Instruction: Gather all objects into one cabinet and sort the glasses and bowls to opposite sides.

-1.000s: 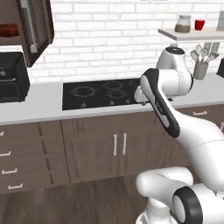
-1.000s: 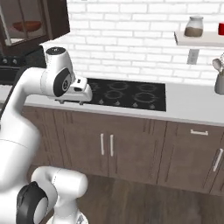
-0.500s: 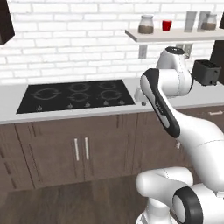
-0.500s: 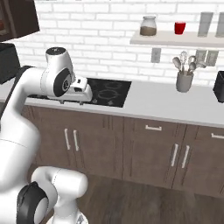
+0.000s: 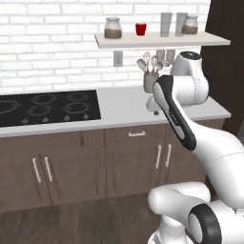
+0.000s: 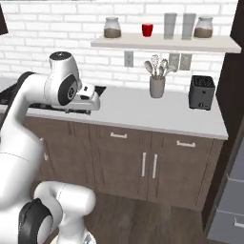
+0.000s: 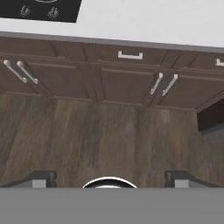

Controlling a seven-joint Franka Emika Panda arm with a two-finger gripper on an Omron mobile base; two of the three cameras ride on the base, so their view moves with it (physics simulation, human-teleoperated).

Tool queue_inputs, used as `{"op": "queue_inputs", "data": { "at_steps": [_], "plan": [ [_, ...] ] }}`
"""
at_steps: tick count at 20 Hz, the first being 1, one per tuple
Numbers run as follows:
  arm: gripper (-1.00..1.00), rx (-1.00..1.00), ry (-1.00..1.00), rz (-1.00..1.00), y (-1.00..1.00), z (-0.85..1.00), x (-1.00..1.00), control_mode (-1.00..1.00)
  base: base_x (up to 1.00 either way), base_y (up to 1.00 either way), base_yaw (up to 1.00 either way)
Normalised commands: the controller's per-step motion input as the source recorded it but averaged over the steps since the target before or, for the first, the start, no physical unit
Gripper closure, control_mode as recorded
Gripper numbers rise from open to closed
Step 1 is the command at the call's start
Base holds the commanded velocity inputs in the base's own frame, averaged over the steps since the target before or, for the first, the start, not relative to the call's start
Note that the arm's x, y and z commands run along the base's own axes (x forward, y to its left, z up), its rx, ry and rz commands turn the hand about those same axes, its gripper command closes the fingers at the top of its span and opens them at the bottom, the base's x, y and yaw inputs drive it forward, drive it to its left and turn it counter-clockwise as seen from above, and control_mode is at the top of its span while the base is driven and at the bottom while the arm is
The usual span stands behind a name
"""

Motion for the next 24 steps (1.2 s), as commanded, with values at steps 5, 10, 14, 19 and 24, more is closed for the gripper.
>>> {"op": "queue_inputs", "data": {
  "at_steps": [5, 10, 14, 19, 24],
  "plan": [
    [-1.00, 0.00, 0.00, 0.00, 0.00, 0.00, 0.00, 1.00, 0.70, -1.00, -0.01],
    [-1.00, 0.00, 0.00, 0.00, 0.00, 0.00, 0.00, 1.00, 0.97, -0.64, -0.01],
    [-1.00, 0.00, 0.00, 0.00, 0.00, 0.00, 0.00, 1.00, 0.99, 0.02, -0.03],
    [-1.00, 0.00, 0.00, 0.00, 0.00, 0.00, 0.00, 1.00, 0.39, 0.42, 0.00],
    [-1.00, 0.00, 0.00, 0.00, 0.00, 0.00, 0.00, 1.00, -0.08, 0.35, -0.03]
  ]
}}
